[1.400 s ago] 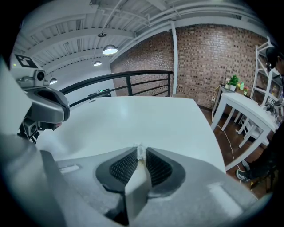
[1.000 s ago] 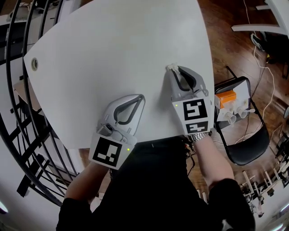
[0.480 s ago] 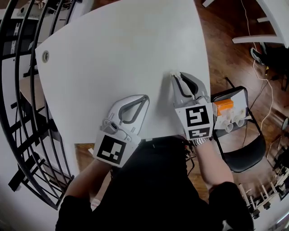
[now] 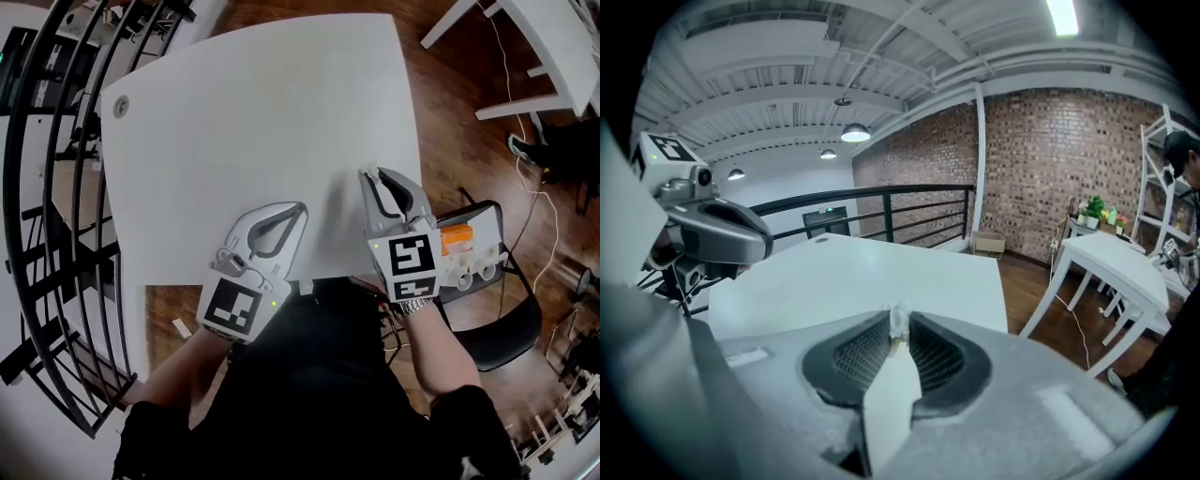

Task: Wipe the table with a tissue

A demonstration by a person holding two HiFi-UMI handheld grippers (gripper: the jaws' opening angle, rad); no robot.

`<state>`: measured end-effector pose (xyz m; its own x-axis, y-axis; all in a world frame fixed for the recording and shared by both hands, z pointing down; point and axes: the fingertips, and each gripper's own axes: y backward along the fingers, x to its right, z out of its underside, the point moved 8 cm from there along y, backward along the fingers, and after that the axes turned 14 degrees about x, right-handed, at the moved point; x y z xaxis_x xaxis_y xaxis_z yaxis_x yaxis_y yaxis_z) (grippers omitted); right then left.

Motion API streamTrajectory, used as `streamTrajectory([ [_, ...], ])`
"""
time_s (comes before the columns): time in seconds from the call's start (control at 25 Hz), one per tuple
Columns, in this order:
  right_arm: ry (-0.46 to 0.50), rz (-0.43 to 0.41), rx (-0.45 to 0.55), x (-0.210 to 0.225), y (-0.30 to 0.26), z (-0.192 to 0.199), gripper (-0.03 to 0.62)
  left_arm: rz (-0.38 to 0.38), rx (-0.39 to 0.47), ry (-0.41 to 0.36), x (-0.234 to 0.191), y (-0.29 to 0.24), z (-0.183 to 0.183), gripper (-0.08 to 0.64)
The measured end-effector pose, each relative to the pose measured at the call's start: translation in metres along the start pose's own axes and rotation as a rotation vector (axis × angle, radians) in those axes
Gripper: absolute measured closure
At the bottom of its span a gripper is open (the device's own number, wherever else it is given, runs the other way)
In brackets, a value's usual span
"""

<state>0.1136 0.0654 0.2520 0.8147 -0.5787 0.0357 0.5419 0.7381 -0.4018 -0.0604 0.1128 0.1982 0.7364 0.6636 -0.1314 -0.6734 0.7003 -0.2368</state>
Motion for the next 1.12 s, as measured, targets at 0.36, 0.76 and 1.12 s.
streamTrajectory([
  [0.36, 0.077, -0.076, 0.132, -0.040, 0.034, -0.040, 0.540, -0.097, 0.092, -0.044, 0.004, 0.040, -0.008, 0.545],
  [0.76, 0.134, -0.169, 0.245, -0.068, 0.057, -0.078, 0.541, -0.181, 0.138, -0.059, 0.007, 0.066, -0.026, 0.545],
  [1.12, 0.155, -0.216, 0.292, -0.080, 0.056, -0.097, 0.543, -0.229, 0.165, -0.073, -0.001, 0.076, -0.039, 0.545],
])
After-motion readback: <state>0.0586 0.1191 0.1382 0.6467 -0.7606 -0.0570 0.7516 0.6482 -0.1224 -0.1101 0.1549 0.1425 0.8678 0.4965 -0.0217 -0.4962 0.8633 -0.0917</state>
